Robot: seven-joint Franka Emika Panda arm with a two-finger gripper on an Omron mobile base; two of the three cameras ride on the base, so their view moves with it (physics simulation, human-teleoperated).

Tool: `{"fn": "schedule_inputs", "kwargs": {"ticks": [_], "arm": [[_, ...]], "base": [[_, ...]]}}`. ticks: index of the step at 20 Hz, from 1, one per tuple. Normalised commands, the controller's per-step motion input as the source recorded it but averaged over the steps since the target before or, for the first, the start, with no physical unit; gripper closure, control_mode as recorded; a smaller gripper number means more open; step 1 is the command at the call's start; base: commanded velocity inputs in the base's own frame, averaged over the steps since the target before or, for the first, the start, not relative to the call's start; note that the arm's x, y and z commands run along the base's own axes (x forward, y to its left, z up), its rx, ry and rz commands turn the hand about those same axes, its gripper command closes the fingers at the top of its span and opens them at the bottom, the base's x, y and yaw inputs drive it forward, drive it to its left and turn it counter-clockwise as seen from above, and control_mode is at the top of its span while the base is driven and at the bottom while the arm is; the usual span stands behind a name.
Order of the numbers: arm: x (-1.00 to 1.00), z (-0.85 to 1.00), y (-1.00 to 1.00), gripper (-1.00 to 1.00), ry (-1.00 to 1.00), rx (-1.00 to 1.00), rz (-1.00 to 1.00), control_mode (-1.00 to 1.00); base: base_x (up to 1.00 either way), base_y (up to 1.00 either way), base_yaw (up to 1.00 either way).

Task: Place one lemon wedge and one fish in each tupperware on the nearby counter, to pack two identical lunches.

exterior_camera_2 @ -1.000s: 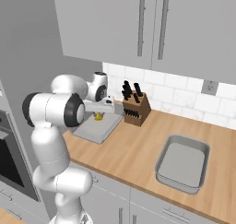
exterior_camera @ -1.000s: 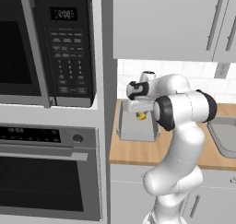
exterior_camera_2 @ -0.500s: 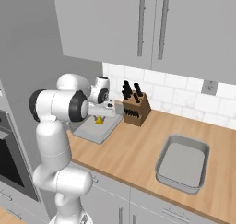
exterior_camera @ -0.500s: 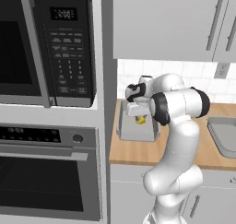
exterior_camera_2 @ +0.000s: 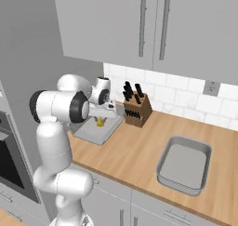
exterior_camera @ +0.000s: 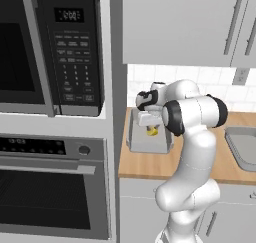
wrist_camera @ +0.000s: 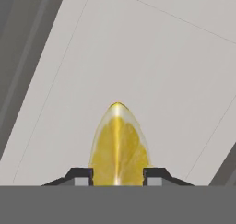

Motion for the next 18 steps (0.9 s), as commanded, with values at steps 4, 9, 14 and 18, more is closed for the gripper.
{"fn": "schedule_inputs", "kwargs": {"ticks": [4, 9, 14, 18], "arm": [[0.00, 0.06, 0.01, -1.00, 0.02, -0.01, 0.00, -1.00], [-0.29, 0.19, 0.00, -1.00, 0.01, -0.02, 0.00, -1.00], [-1.00, 0.33, 0.00, -1.00, -0.11, 0.00, 0.00, -1.00], [-1.00, 0.07, 0.11, -1.00, -0.05, 0.00, 0.00, -1.00]], "base": [[0.00, 0.00, 0.00], [0.00, 0.00, 0.00], [0.00, 0.00, 0.00], [0.00, 0.00, 0.00]]}}
